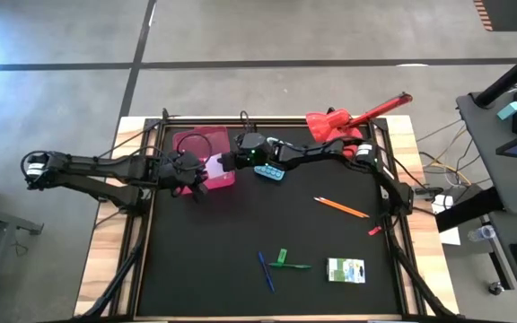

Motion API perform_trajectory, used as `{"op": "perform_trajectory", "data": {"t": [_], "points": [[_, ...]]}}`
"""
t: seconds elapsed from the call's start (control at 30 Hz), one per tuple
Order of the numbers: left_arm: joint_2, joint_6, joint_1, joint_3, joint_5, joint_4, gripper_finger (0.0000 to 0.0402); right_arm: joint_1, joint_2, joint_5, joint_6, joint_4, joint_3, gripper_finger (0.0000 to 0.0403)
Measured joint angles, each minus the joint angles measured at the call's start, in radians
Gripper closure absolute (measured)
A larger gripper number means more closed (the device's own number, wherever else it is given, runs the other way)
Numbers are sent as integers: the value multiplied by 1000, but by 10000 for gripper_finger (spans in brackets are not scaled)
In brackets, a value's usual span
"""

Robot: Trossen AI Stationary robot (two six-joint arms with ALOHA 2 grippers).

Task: Pack school essentials
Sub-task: Put the white sticky note into the pink supply box

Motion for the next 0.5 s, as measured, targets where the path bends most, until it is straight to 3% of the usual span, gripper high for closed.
{"op": "perform_trajectory", "data": {"t": [0.37, 0.5], "points": [[0, 0, 0, 0, 0, 0, 279, 10, 0, 0, -5, -27, 1, 393], [0, 1, 0, 0, 0, 0, 279, 10, 0, -1, -13, -30, 1, 374]]}}
